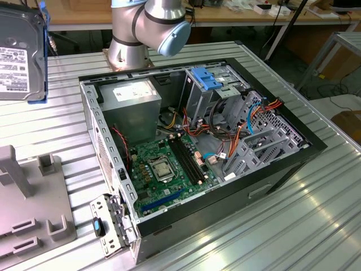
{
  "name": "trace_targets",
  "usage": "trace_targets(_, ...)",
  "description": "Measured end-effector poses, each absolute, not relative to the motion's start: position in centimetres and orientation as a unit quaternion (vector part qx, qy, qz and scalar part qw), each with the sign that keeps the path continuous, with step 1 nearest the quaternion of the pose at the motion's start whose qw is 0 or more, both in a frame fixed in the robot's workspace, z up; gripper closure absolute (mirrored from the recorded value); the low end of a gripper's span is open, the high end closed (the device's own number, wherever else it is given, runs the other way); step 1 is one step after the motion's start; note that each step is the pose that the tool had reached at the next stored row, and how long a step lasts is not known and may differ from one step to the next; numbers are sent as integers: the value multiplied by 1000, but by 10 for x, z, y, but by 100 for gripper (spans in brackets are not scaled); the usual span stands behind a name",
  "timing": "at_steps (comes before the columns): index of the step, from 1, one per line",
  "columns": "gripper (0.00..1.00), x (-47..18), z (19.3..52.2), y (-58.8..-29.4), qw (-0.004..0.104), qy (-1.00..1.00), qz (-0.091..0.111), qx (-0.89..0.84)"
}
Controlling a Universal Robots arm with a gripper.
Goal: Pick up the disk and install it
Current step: 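Pick up the disk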
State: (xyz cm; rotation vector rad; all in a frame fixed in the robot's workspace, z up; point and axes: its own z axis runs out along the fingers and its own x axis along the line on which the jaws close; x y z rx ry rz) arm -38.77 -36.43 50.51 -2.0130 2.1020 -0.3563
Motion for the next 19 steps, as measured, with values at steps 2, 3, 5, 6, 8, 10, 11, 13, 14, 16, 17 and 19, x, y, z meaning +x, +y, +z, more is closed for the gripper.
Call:
trace_targets(2, 63, -388, 505, -364, 120, 711, -135, -680)
trace_targets(3, 63, -388, 505, -364, 129, 709, -144, -678)
trace_targets(5, 63, -388, 505, -364, 134, 708, -149, -677)
trace_targets(6, 63, -388, 505, -364, 134, 708, -149, -677)
trace_targets(8, 63, -388, 505, -364, 134, 708, -149, -677)
trace_targets(10, 63, -388, 505, -364, 134, 708, -149, -677)
trace_targets(11, 63, -388, 505, -364, 134, 708, -149, -677)
trace_targets(13, 63, -388, 505, -364, 134, 708, -149, -677)
trace_targets(14, 63, -388, 505, -364, 134, 708, -149, -677)
trace_targets(16, 63, -388, 505, -364, 134, 708, -149, -677)
trace_targets(17, 63, -388, 505, -364, 134, 708, -149, -677)
trace_targets(19, 63, -388, 505, -364, 134, 708, -149, -677)
